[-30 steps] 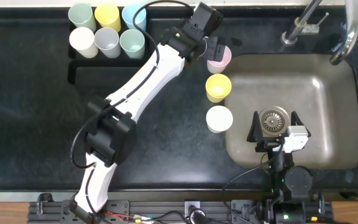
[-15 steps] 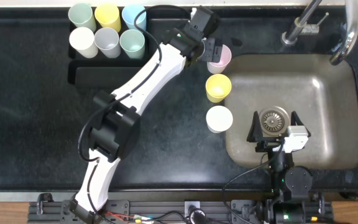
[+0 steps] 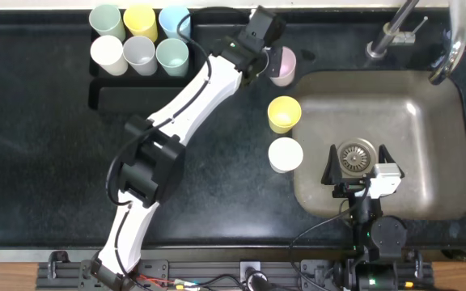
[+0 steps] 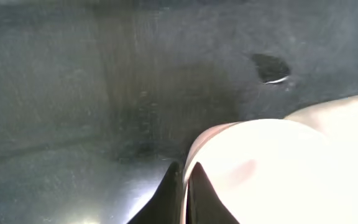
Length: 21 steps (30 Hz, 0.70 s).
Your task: Store Cups
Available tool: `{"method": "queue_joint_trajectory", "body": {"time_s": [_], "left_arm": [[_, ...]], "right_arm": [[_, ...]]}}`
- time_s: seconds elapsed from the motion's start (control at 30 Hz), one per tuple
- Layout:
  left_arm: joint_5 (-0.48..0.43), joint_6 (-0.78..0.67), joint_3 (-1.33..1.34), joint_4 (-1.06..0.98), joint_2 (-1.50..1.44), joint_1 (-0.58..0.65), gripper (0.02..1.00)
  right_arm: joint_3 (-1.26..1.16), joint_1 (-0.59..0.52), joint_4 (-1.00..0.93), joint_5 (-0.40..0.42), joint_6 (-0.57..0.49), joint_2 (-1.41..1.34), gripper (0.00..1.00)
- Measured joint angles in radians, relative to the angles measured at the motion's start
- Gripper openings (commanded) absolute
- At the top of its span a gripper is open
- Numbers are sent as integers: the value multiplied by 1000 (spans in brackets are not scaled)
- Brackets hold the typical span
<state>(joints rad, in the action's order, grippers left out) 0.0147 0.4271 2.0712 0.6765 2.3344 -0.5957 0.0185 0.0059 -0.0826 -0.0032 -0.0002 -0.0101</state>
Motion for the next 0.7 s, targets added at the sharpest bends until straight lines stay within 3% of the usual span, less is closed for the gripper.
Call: {"method": "queue_joint_trajectory", "body": {"time_s": [0.33,0.6,0.7], "left_arm": [[48,-14,153,213,-16,16,38],[109,63,176,705,-301,134,36],[151,114,167,805,-411,196,36]], "right_arm": [[0,0,0,0,0,0,998],[0,0,0,0,0,0,998],[0,0,0,0,0,0,998]]}}
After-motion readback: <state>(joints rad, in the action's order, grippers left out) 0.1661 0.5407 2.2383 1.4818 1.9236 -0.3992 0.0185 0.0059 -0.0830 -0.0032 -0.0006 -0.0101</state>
